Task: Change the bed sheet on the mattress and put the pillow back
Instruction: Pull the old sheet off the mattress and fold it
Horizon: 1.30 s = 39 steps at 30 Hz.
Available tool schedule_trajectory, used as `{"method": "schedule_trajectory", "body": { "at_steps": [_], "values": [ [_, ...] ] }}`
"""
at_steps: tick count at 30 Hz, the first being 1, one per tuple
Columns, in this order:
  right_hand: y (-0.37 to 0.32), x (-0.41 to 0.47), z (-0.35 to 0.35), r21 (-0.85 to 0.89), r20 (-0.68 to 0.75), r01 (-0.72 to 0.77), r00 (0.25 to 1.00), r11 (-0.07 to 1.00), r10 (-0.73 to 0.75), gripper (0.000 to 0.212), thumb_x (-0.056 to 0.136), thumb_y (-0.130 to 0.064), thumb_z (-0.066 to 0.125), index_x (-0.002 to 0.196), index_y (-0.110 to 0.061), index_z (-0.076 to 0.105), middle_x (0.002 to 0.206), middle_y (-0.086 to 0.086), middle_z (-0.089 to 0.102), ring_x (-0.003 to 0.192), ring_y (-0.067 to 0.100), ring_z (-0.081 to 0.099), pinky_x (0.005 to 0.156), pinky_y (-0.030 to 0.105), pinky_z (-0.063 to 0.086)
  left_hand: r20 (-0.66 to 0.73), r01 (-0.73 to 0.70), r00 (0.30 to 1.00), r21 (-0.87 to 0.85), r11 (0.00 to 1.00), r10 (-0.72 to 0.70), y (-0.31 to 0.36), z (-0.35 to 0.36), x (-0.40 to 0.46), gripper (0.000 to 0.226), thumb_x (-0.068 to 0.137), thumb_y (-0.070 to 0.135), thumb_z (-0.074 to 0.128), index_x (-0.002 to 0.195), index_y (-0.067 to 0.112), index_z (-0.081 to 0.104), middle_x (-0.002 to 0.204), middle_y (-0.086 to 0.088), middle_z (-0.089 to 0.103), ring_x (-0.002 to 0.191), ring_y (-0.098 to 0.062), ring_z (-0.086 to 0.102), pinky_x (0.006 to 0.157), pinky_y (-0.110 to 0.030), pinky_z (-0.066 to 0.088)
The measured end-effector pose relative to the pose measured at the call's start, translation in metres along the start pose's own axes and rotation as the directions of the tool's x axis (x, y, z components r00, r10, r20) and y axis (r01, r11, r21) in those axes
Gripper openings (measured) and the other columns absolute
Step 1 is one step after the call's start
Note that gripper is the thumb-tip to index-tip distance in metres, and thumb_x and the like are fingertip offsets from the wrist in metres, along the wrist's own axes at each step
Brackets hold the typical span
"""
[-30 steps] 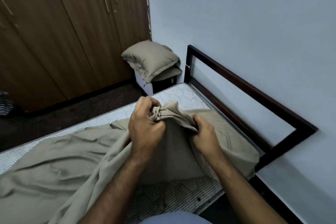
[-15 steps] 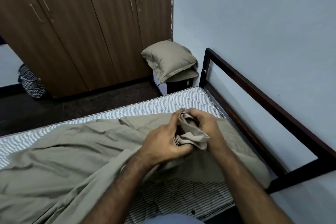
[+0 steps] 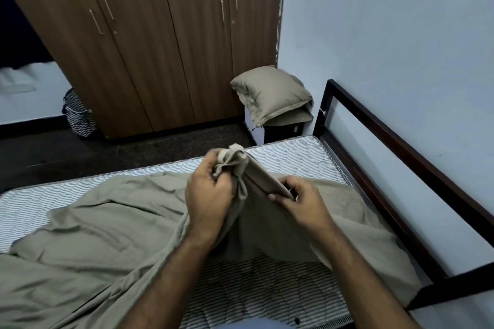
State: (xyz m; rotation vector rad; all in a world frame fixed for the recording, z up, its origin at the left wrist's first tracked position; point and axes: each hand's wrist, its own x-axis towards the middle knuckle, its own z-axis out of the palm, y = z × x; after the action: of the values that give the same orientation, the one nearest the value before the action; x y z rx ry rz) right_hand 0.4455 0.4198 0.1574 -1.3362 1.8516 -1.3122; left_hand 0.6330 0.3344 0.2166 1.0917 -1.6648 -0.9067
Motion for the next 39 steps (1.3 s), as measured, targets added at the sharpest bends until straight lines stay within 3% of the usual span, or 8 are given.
{"method": "schedule_trajectory", "body": {
  "at_steps": [3, 8, 13, 18, 24, 27, 33, 39],
  "values": [
    [0.002, -0.002, 0.011, -0.064, 0.037, -0.029, 0.999, 0.998, 0.031, 0.019, 0.082, -0.019, 0.081, 0.092, -0.032, 0.073, 0.086, -0.013, 0.07, 0.083, 0.003, 0.063, 0.073, 0.024, 0.048, -0.161, 0.014, 0.987, -0.091, 0.996, -0.028, 0.005, -0.025, 0.008, 0.031, 0.082, 0.024, 0.055, 0.11, 0.029, 0.068, 0.084, 0.009, 0.069, 0.079, -0.016, 0.064, 0.078, -0.05, 0.056],
    [-0.016, 0.007, 0.037, -0.364, -0.124, 0.106, 0.979, 0.926, -0.161, 0.023, 0.089, -0.009, 0.066, 0.107, -0.022, 0.073, 0.093, -0.01, 0.062, 0.088, 0.008, 0.06, 0.081, 0.033, 0.051, -0.3, 0.015, 0.951, -0.209, 0.978, -0.078, -0.001, -0.057, 0.014, 0.031, 0.086, 0.008, 0.051, 0.101, 0.027, 0.07, 0.087, 0.011, 0.07, 0.083, -0.011, 0.064, 0.084, -0.045, 0.055],
    [-0.057, 0.017, 0.064, -0.254, -0.135, 0.225, 0.955, 0.941, -0.265, 0.025, 0.094, -0.002, 0.054, 0.106, -0.021, 0.065, 0.099, -0.012, 0.069, 0.098, 0.004, 0.063, 0.087, 0.026, 0.049, -0.238, -0.044, 0.971, -0.261, 0.964, -0.02, -0.014, -0.087, 0.016, 0.002, 0.092, 0.019, 0.064, 0.094, 0.019, 0.064, 0.092, -0.002, 0.067, 0.087, -0.02, 0.062, 0.084, -0.044, 0.052],
    [-0.074, 0.028, 0.091, -0.164, -0.133, 0.176, 0.971, 0.971, -0.198, 0.009, 0.105, -0.02, 0.049, 0.104, -0.023, 0.057, 0.086, -0.007, 0.067, 0.082, 0.006, 0.062, 0.079, 0.042, 0.05, -0.304, 0.009, 0.951, -0.146, 0.989, -0.054, -0.033, -0.12, 0.023, 0.022, 0.088, 0.041, 0.076, 0.09, 0.024, 0.062, 0.098, -0.006, 0.058, 0.089, -0.01, 0.06, 0.087, -0.033, 0.052],
    [-0.095, 0.036, 0.135, -0.353, 0.175, 0.384, 0.923, 0.853, -0.343, 0.038, 0.092, -0.057, 0.057, 0.126, -0.039, 0.061, 0.102, -0.019, 0.061, 0.094, 0.002, 0.063, 0.082, 0.03, 0.053, -0.423, 0.166, 0.884, -0.112, 0.98, -0.198, -0.072, -0.177, 0.042, 0.02, 0.084, 0.041, 0.057, 0.102, 0.038, 0.062, 0.105, 0.006, 0.061, 0.088, -0.023, 0.068, 0.08, -0.05, 0.059],
    [-0.103, 0.04, 0.166, -0.381, 0.201, 0.433, 0.901, 0.816, -0.384, 0.031, 0.09, -0.039, 0.055, 0.119, -0.04, 0.068, 0.09, -0.014, 0.055, 0.082, 0.007, 0.061, 0.07, 0.037, 0.052, -0.468, 0.191, 0.864, -0.033, 0.981, -0.184, -0.073, -0.196, 0.042, 0.025, 0.089, 0.02, 0.058, 0.104, 0.04, 0.062, 0.114, 0.011, 0.06, 0.098, -0.015, 0.064, 0.092, -0.045, 0.054],
    [-0.131, 0.035, 0.21, -0.076, 0.088, 0.382, 0.923, 0.921, -0.375, 0.029, 0.098, -0.021, 0.06, 0.121, -0.035, 0.071, 0.084, -0.022, 0.07, 0.073, 0.0, 0.063, 0.07, 0.027, 0.051, -0.292, 0.163, 0.941, -0.052, 0.985, -0.171, -0.101, -0.218, 0.05, 0.041, 0.087, 0.065, 0.061, 0.107, 0.03, 0.064, 0.092, -0.002, 0.067, 0.084, -0.029, 0.07, 0.071, -0.055, 0.06],
    [-0.14, 0.033, 0.222, -0.107, 0.065, 0.332, 0.943, 0.937, -0.327, 0.05, 0.084, -0.005, 0.048, 0.125, -0.028, 0.066, 0.102, -0.013, 0.055, 0.099, 0.009, 0.057, 0.085, 0.029, 0.046, -0.105, 0.128, 0.985, -0.091, 0.988, -0.138, -0.082, -0.213, 0.047, 0.007, 0.102, 0.026, 0.058, 0.096, 0.024, 0.06, 0.063, -0.002, 0.061, 0.044, -0.026, 0.062, 0.05, -0.042, 0.058]
  ]
}}
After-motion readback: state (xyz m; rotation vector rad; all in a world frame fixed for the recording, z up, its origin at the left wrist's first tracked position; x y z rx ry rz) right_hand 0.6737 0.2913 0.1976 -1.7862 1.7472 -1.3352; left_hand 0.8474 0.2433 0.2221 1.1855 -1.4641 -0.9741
